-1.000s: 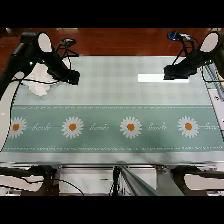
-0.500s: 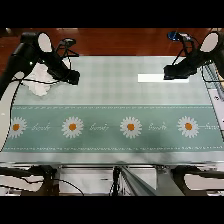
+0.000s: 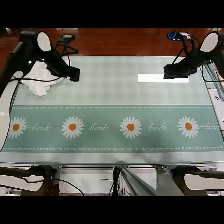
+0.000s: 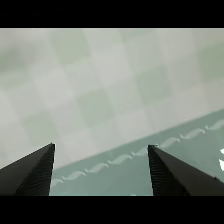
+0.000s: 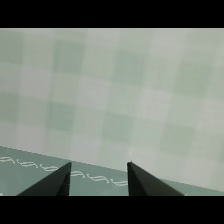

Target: Fold the shirts.

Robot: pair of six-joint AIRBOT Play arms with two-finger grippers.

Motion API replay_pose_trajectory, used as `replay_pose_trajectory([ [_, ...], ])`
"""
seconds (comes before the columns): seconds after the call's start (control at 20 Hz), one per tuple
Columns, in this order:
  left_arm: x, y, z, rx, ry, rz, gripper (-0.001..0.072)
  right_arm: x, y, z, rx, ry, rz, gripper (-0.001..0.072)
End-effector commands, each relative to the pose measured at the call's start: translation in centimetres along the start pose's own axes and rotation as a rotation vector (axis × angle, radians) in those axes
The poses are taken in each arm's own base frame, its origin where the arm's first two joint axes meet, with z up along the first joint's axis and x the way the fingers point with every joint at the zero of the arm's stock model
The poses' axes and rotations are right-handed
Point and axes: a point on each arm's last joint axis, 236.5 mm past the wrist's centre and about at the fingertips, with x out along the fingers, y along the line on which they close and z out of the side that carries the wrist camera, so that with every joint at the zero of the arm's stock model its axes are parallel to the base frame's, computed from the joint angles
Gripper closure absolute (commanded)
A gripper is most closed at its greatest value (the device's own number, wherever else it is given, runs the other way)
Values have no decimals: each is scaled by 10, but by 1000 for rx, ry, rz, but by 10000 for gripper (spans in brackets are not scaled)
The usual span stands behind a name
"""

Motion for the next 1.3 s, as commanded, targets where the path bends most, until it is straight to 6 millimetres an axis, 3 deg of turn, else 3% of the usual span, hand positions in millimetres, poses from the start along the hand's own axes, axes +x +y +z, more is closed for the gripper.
replay_pose_trajectory([
  [0.0, -35, 82, 52, -71, -231, 225, -13, 0, -1, 1, -3, -4, -6, 282],
  [0.1, -57, 136, 67, -177, -350, 280, -13, 0, -1, 2, -3, -6, -6, 283],
  [0.15, -57, 158, 63, -248, -362, 291, -13, 0, -1, 2, -3, -7, -6, 283],
  [0.3, -30, 205, 39, -374, -310, 273, -13, 0, -1, 2, -3, -6, -5, 289],
  [0.4, -6, 223, 27, -421, -273, 261, -13, 0, -1, 2, -3, -7, -5, 289],
  [0.65, 57, 241, 4, -445, -167, 253, -13, 0, -1, 2, -3, -7, -5, 289],
  [0.85, 88, 254, -7, -423, -125, 289, -13, 0, 0, 2, -2, -6, -1, 289],
  [1.15, 130, 248, -23, -433, -53, 254, -13, 0, 1, 0, -1, 1, 3, 294],
  [1.2, 131, 247, -23, -431, -50, 253, 170, 0, 1, -1, -1, 3, 2, 330],
  [1.25, 131, 246, -22, -429, -51, 253, 596, 0, 1, -1, -1, 4, 2, 378],
])
